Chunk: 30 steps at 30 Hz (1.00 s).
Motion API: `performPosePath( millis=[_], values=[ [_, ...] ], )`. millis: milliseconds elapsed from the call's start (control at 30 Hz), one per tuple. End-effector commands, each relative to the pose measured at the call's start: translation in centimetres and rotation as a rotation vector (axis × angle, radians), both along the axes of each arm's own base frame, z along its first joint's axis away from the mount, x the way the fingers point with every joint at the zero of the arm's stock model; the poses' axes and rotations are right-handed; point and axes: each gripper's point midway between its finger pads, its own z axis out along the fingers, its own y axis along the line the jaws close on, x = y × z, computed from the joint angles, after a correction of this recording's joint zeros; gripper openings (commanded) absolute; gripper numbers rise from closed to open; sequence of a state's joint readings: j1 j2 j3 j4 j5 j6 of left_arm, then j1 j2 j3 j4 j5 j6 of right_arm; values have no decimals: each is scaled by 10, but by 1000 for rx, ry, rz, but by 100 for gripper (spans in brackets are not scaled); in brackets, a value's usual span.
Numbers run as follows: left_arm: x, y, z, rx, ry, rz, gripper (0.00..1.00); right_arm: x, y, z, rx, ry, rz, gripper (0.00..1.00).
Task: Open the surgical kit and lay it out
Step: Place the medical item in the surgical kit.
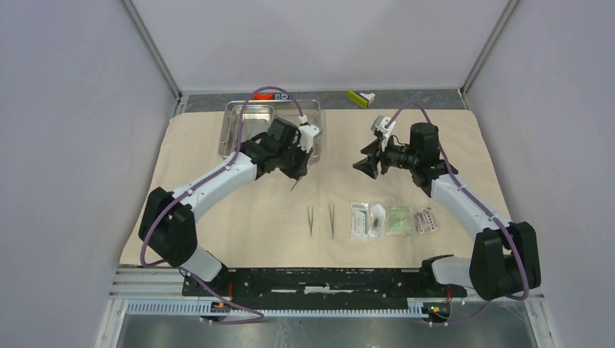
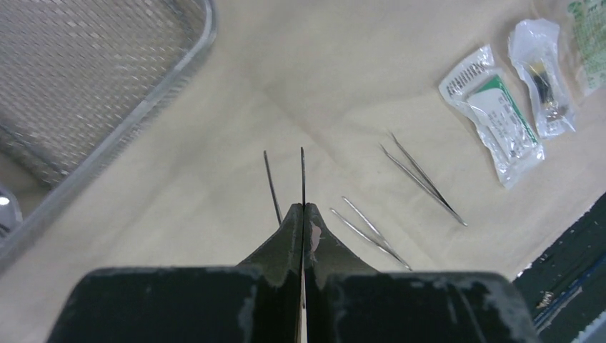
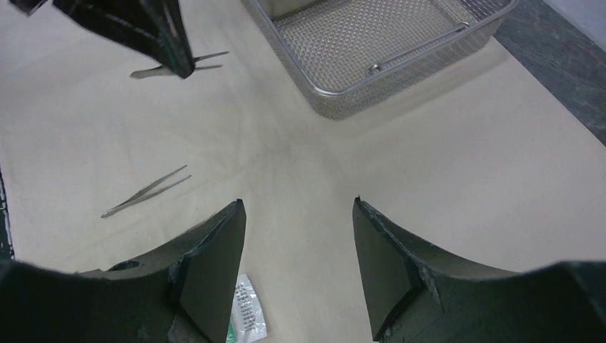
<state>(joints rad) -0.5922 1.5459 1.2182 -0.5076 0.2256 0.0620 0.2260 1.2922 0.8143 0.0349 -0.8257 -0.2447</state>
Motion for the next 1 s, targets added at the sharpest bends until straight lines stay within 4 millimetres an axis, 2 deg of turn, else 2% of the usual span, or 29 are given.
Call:
performPosePath(
  millis=[0,133,300,433,600,967],
  values=[
    [-34,-16,-12,22,68,103,2,8,-18,7,-69,-86,-82,64],
    [-61,-23,-31,-11,212,190,2,6,-45,-4,-164,-97,-155,64],
    [-76,-14,-57,-25,314,333,2,2,-78,-17,-200,-67,-238,64],
    [-81,-5,-75,-37,340,429,2,-4,-96,-27,-250,-81,-284,65],
    [-81,0,-80,-46,356,513,2,-10,-108,-34,-260,-87,-316,65],
    [-80,6,-94,-39,406,651,2,-18,-114,-45,-261,-90,-325,66]
  ],
)
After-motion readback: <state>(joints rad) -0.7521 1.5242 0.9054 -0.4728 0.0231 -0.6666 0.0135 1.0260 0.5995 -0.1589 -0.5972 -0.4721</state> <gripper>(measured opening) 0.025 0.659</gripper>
